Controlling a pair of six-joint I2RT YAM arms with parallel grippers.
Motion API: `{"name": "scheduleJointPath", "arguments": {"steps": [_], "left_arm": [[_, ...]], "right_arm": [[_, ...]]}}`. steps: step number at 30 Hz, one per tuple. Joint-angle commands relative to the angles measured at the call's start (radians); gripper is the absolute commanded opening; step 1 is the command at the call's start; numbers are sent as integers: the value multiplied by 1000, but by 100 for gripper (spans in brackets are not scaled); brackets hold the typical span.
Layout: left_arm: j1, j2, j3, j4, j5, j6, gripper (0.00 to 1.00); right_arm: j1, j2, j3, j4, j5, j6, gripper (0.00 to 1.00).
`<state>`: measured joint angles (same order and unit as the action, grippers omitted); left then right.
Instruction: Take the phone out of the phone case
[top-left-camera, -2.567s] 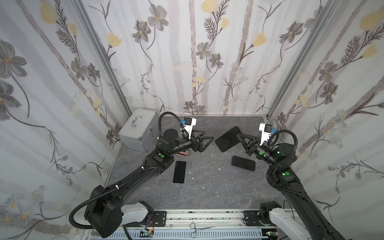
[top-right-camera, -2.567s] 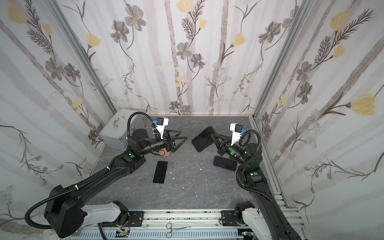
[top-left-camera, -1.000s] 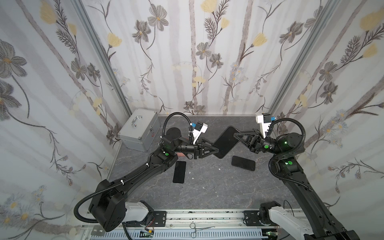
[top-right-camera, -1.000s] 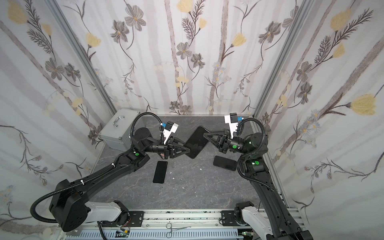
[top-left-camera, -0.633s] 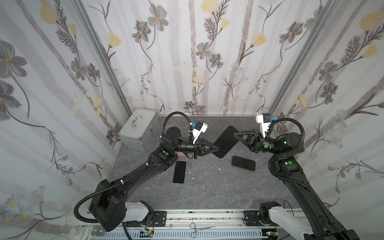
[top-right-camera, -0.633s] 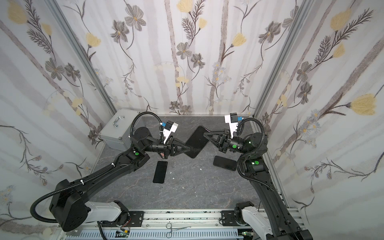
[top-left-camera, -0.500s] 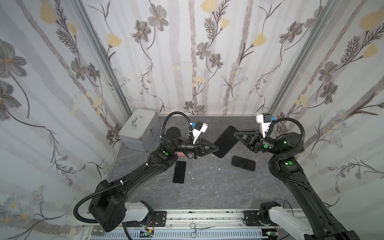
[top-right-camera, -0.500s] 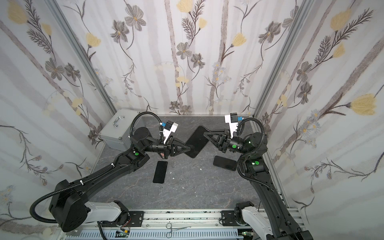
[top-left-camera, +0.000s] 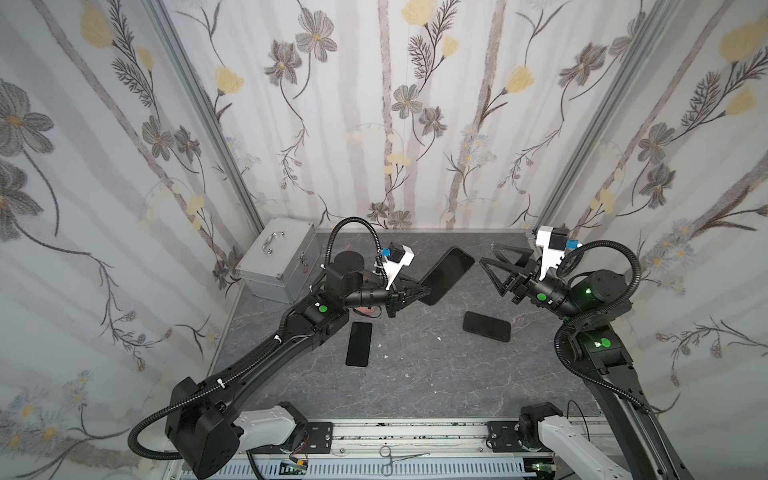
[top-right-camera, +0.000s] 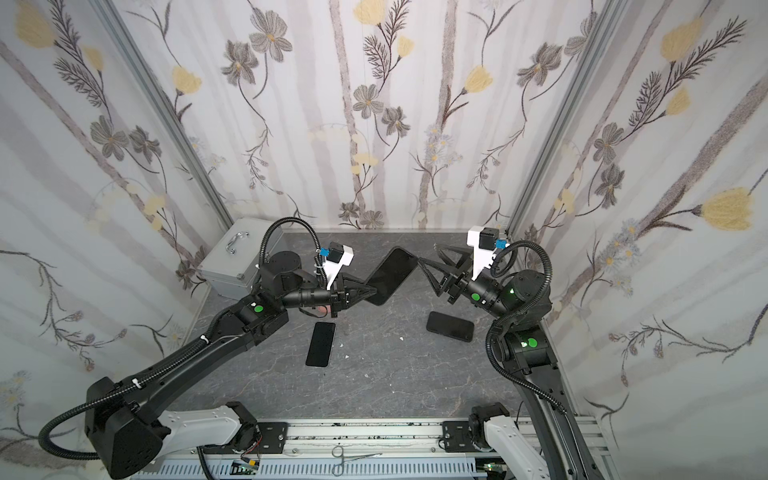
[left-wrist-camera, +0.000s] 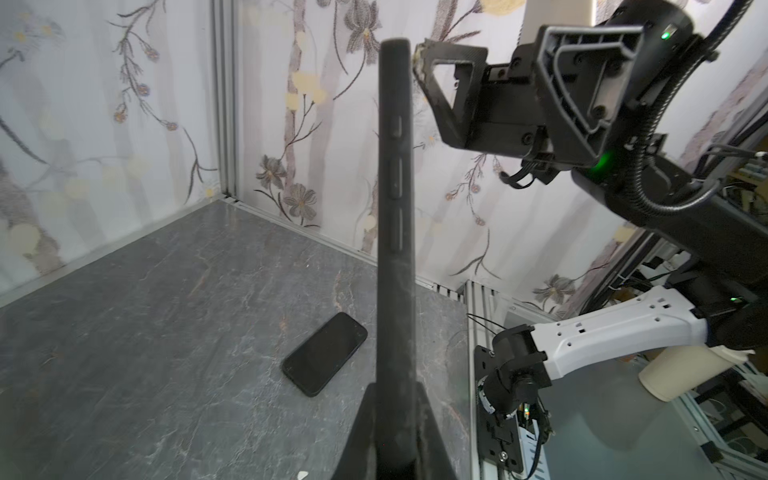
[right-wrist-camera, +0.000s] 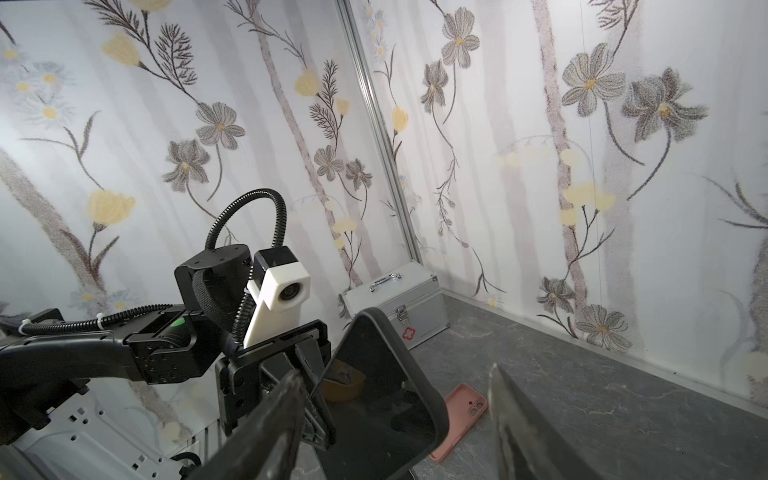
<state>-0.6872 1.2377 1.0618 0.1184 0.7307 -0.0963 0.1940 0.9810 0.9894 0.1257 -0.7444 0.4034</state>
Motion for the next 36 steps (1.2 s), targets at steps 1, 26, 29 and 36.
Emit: {"name": "scheduleJointPath", "arguments": {"steps": [1,26,29,36], "left_arm": [[0,-7,13,-20,-34,76,0],[-13,-104,-72,-76,103,353,0],[-16,-104,-77,-78,105,363,0],[-21,-117,-83,-79,94,372,0]], "right_arm": [[-1,26,40,-97,-128,-116,68],[60,145,173,-372,-382,-251,52],[90,163,190,-398,-364,-262,50],[125,200,224,-477,-364,-292,40]]}}
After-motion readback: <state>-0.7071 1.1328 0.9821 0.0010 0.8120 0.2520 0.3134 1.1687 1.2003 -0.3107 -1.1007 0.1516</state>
